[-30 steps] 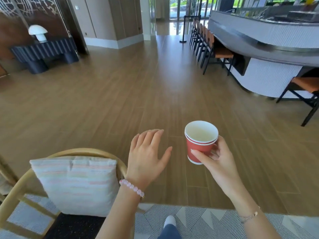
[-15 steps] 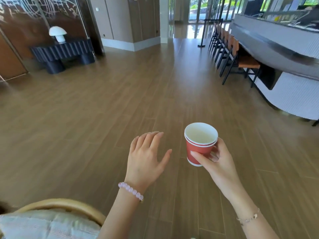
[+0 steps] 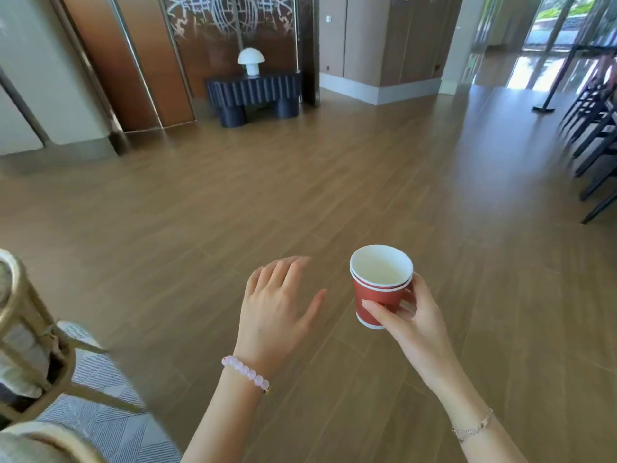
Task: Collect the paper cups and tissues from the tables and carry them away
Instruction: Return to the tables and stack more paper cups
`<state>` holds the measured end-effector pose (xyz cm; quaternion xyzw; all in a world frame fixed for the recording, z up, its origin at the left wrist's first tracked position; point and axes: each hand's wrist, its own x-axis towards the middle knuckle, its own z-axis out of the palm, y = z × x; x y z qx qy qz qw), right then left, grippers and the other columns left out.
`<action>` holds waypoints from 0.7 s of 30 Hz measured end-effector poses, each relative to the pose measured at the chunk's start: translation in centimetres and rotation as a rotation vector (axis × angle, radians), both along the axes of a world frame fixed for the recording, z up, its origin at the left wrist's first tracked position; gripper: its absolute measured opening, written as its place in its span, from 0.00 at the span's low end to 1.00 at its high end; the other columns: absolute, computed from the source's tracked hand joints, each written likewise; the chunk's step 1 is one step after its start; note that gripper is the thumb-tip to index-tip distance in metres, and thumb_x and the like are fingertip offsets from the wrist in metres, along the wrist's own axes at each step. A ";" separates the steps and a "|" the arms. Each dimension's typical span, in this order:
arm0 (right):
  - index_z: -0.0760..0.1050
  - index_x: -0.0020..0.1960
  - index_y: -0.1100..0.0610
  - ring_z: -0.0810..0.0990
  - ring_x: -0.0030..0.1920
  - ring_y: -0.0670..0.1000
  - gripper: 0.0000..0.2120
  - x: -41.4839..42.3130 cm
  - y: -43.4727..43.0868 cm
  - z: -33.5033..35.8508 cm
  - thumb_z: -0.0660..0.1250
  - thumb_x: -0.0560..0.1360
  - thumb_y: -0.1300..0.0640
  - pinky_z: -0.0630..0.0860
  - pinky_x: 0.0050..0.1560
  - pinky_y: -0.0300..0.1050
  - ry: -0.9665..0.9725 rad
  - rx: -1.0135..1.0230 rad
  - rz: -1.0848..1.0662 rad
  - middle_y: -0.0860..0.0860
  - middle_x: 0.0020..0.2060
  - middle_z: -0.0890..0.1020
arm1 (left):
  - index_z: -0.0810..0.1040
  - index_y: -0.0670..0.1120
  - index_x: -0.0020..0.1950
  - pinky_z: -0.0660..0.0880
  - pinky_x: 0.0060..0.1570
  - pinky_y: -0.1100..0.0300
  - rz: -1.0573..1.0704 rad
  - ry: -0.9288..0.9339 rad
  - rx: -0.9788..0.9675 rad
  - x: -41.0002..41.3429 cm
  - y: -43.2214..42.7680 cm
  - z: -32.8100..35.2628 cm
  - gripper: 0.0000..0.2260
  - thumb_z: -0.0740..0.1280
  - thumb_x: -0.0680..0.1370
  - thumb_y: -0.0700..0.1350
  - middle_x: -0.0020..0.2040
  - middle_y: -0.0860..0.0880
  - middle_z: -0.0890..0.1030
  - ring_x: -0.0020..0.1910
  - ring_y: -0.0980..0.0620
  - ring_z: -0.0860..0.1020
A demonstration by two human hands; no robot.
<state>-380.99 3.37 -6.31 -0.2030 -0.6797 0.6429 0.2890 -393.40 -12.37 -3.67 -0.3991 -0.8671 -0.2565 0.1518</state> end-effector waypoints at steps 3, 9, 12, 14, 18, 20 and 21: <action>0.72 0.60 0.44 0.81 0.54 0.43 0.26 -4.6 3.1 0.2 0.78 0.65 0.55 0.78 0.48 0.36 -0.028 -0.002 0.108 0.44 0.53 0.82 | 0.76 0.45 0.62 0.68 0.60 0.52 0.100 0.004 -0.003 -3.2 1.8 0.0 0.23 0.56 0.75 0.58 0.58 0.50 0.79 0.58 0.46 0.76; 0.72 0.60 0.44 0.81 0.54 0.43 0.28 -14.3 5.2 0.0 0.76 0.62 0.51 0.77 0.50 0.39 -0.052 -0.006 0.273 0.43 0.53 0.82 | 0.76 0.44 0.62 0.69 0.60 0.50 0.277 -0.022 -0.001 -9.5 2.3 -0.8 0.23 0.57 0.74 0.57 0.58 0.49 0.79 0.57 0.45 0.77; 0.73 0.58 0.45 0.81 0.53 0.44 0.26 -19.7 5.2 -0.5 0.76 0.62 0.52 0.78 0.49 0.37 -0.055 -0.002 0.358 0.44 0.52 0.83 | 0.76 0.44 0.61 0.70 0.59 0.50 0.371 -0.021 0.007 -13.5 1.6 -1.5 0.23 0.58 0.74 0.56 0.57 0.48 0.80 0.57 0.44 0.77; 0.73 0.58 0.45 0.81 0.53 0.44 0.26 -23.6 4.8 -0.8 0.76 0.62 0.52 0.78 0.51 0.40 -0.061 0.002 0.407 0.45 0.52 0.83 | 0.76 0.44 0.61 0.70 0.59 0.50 0.429 -0.025 0.019 -16.5 1.2 -2.0 0.23 0.58 0.74 0.57 0.58 0.48 0.80 0.57 0.44 0.77; 0.74 0.58 0.45 0.81 0.54 0.45 0.27 -32.3 3.7 -1.2 0.77 0.61 0.51 0.78 0.51 0.41 -0.064 0.016 0.472 0.45 0.52 0.83 | 0.76 0.44 0.61 0.70 0.59 0.51 0.500 -0.021 0.032 -24.0 0.0 -2.5 0.23 0.58 0.74 0.57 0.58 0.49 0.80 0.57 0.44 0.77; 0.73 0.59 0.45 0.81 0.55 0.45 0.28 -37.0 2.9 -0.9 0.77 0.61 0.51 0.76 0.53 0.43 -0.066 0.016 0.499 0.45 0.53 0.83 | 0.77 0.45 0.61 0.69 0.59 0.52 0.527 -0.022 0.032 -28.1 -0.9 -2.1 0.23 0.58 0.74 0.57 0.58 0.49 0.79 0.57 0.45 0.77; 0.73 0.59 0.44 0.81 0.55 0.45 0.28 -39.4 2.5 -0.7 0.77 0.61 0.50 0.76 0.54 0.44 -0.066 0.018 0.515 0.45 0.53 0.83 | 0.77 0.45 0.60 0.69 0.59 0.53 0.539 -0.018 0.035 -30.2 -1.5 -1.8 0.22 0.58 0.74 0.56 0.57 0.50 0.79 0.56 0.45 0.77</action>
